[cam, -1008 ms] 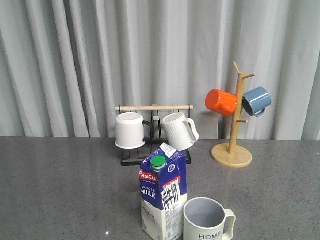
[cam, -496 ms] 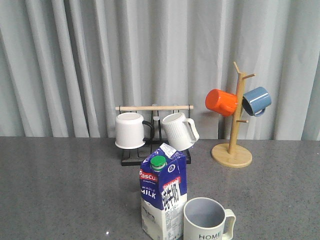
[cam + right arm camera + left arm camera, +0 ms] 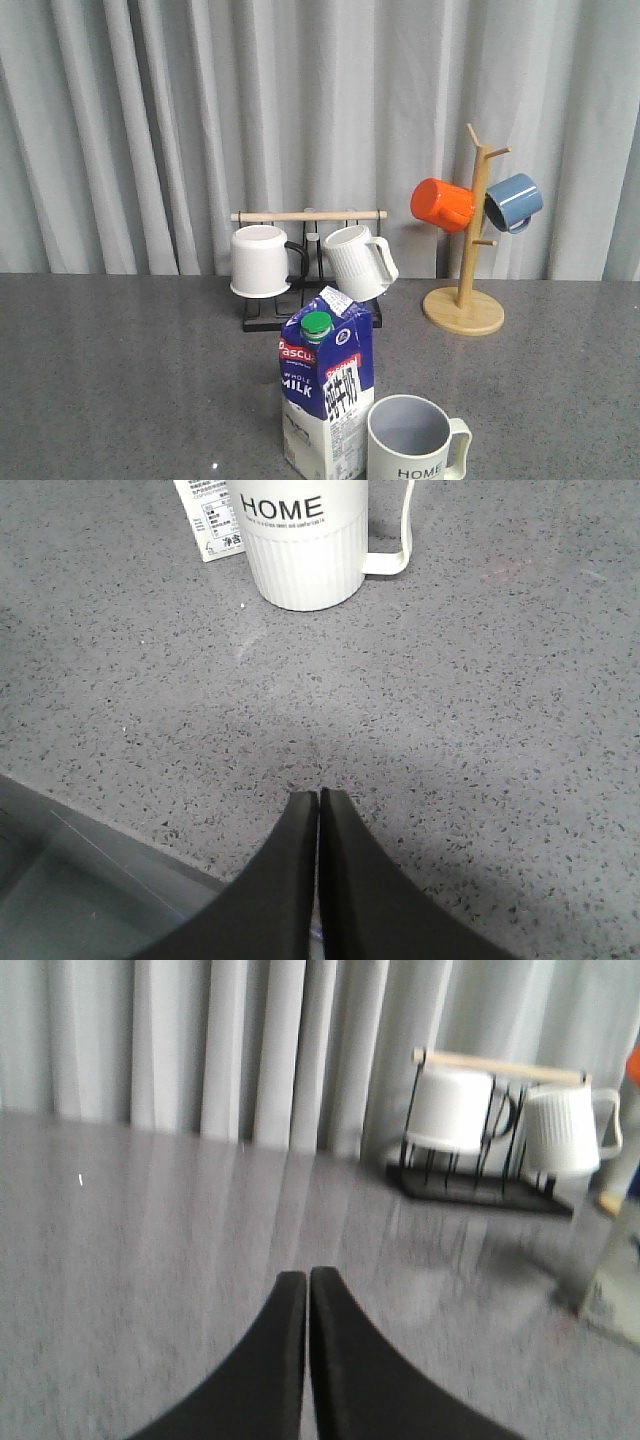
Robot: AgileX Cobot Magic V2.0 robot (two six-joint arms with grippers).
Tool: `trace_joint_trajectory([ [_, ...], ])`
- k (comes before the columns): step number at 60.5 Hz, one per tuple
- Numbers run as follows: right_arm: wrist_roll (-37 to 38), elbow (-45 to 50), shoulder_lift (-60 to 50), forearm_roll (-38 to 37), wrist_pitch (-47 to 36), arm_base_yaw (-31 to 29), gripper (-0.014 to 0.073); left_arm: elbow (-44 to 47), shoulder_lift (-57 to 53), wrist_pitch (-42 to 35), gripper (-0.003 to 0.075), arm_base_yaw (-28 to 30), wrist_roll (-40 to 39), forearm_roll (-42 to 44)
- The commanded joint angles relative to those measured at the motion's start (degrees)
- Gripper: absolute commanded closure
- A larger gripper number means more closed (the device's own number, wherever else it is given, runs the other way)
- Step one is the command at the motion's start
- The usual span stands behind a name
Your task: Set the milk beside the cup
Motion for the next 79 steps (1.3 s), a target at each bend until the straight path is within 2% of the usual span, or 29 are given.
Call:
trace_joint_trajectory([
  [1, -0.1, -1.7, 0.4, 0.3, -3.5, -0.1, 0.0599, 0.9, -0.6, -7.8, 0.0728, 0.0, 0.2, -0.6],
  [69, -0.5, -1.7, 0.4, 0.3, -3.4, -0.1, 0.0599, 0.9, -0.6, -7.9, 0.0727, 0.0, 0.2, -0.7],
  [79, -1.5, -1.7, -0.3, -2.4, -4.1, -0.1, 0.0599, 0.9, -0.6, -7.9, 0.0727, 0.0, 0.2, -0.7],
])
